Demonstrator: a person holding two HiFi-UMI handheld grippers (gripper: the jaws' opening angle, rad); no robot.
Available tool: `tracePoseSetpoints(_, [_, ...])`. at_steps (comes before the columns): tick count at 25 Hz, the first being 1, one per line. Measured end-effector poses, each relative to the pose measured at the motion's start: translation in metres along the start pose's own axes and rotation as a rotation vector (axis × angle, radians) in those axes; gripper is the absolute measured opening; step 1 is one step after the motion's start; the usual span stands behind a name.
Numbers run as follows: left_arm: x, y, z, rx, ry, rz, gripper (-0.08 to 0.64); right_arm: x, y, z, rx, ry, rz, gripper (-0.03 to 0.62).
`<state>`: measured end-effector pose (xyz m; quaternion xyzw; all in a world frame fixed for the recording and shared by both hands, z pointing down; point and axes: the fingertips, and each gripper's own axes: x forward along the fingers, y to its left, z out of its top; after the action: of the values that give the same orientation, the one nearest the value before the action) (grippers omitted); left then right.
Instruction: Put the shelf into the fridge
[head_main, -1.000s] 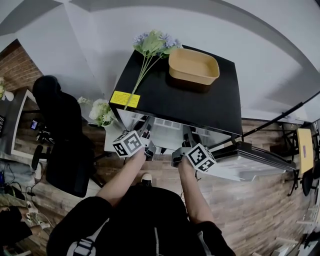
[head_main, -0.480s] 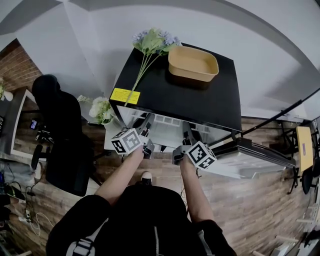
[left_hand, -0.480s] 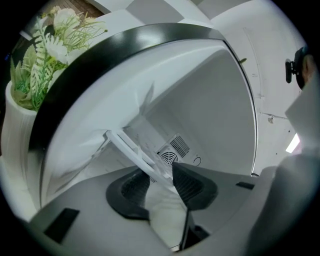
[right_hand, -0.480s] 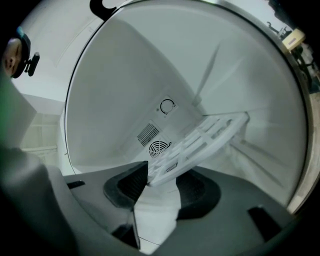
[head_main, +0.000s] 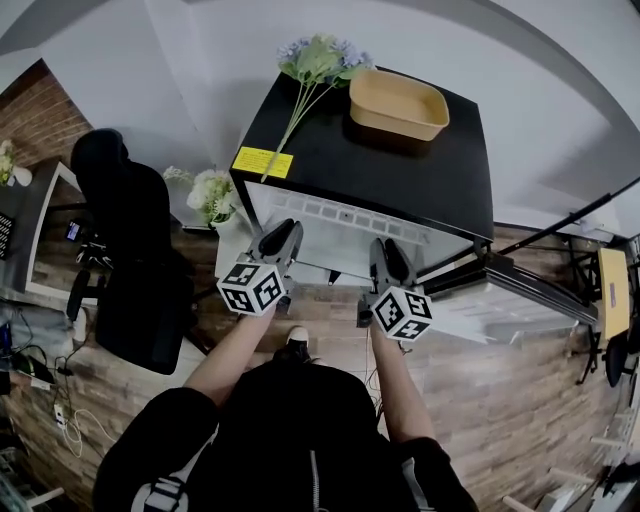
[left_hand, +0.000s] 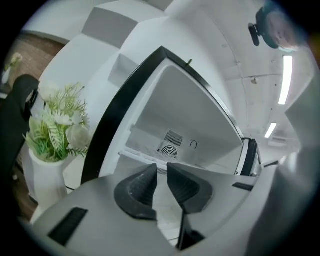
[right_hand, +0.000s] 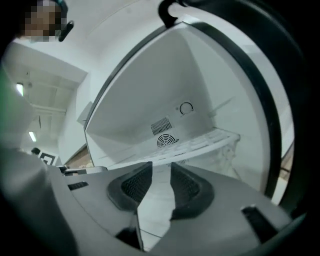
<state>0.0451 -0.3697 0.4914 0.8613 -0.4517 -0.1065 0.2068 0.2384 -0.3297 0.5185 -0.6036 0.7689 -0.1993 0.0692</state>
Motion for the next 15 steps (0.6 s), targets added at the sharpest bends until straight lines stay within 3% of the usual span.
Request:
tracePoseSetpoints(4, [-0.009,-0.009,-0.001,0.161,0.043,0.004,0.050,-0.016,0.013,0.004,-0.152,-0.017,-0.004,0.029])
tracePoseSetpoints(6, [-0.014,-0.013,-0.003,0.216,0.064,0.005,0.045,-0.023,0.018,0.006,-0.195,-0.019,-0.002,0.009])
tracePoseSetpoints(15, [-0.027,-0.025,-0.010,0.301,0.091,-0.003,0.043,-0.048,0.013,-0.002,-0.212,-0.003,-0.019,0.009])
